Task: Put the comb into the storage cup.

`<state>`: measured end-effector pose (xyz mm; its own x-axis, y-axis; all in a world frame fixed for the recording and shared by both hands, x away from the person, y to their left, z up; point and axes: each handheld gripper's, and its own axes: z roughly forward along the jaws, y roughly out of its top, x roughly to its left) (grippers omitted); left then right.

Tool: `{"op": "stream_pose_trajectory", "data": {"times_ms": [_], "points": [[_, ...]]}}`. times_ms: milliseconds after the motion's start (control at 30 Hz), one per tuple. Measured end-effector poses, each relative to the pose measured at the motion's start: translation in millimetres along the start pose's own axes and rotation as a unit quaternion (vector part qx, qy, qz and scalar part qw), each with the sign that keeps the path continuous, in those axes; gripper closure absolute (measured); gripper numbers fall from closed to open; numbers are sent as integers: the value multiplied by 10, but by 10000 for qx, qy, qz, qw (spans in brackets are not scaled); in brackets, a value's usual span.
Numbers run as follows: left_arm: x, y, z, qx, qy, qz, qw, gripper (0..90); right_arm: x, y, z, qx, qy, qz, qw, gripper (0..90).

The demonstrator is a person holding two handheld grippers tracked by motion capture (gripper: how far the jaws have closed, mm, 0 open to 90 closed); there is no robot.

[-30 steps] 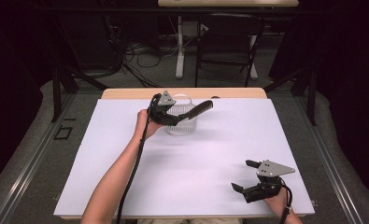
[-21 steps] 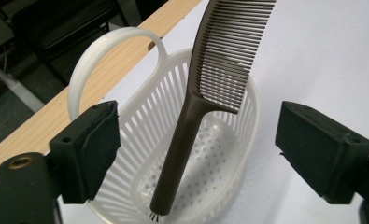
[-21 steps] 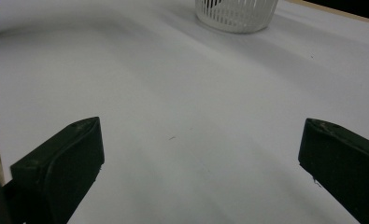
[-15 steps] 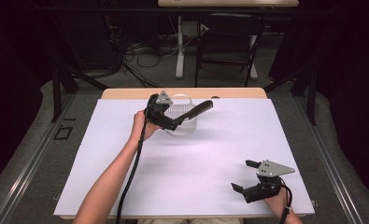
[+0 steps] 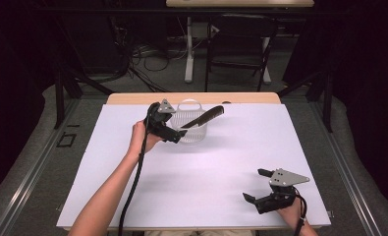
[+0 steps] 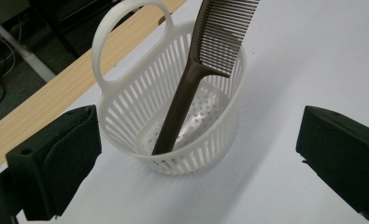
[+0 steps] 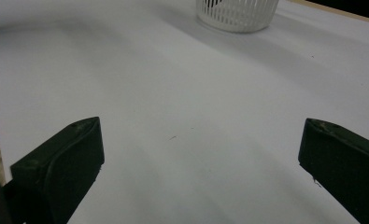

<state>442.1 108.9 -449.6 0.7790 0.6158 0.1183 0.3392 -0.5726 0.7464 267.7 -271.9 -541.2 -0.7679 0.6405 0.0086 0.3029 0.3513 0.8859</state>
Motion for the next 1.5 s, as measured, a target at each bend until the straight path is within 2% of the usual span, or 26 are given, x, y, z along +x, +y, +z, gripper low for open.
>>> {"op": "stream_pose_trajectory", "data": {"times_ms": [533,1033,1267,1500], "points": [[-72,-248,-205,122,178,-123,9997,3,4,2,1,2,-11,14,10000,0],[-156,-505,-310,114,245,-265,9993,3,4,3,3,16,-15,10,10000,0],[-193,-638,-358,2,294,-421,9987,3,4,4,5,30,-13,2,10000,0],[-226,-760,-394,34,329,-510,9981,3,9,6,6,27,-19,-3,10000,0]]}}
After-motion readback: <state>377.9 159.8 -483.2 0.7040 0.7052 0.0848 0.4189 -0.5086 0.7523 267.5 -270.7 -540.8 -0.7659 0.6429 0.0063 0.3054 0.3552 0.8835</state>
